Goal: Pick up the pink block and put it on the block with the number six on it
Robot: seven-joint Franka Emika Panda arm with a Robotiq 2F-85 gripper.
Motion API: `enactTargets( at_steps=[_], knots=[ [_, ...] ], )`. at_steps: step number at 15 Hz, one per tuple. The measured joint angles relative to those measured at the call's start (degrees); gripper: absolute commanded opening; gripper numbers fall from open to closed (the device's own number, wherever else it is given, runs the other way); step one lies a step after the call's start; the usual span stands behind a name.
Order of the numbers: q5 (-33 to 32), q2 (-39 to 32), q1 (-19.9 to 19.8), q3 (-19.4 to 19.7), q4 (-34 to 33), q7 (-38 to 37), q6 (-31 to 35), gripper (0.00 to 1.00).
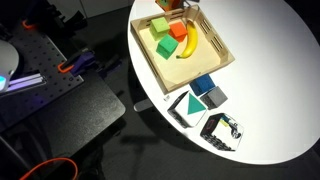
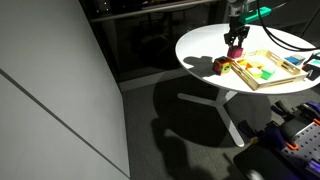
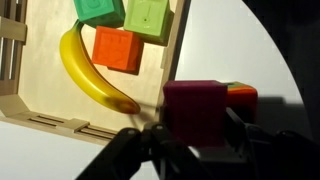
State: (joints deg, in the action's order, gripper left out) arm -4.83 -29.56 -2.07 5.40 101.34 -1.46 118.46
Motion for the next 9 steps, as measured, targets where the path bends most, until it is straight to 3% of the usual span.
enactTargets(
  at_steps=[7, 8, 9],
  knots=[
    [0.0, -3.5, 1.5, -1.1, -3.5, 0.0, -0.7, 0.3],
    [0.0, -3.8, 1.7, -1.3, -3.9, 0.0, -0.7, 0.46],
    [0.0, -4.0, 1.8, -1.5, -4.1, 0.0, -0.7, 0.8]
  ],
)
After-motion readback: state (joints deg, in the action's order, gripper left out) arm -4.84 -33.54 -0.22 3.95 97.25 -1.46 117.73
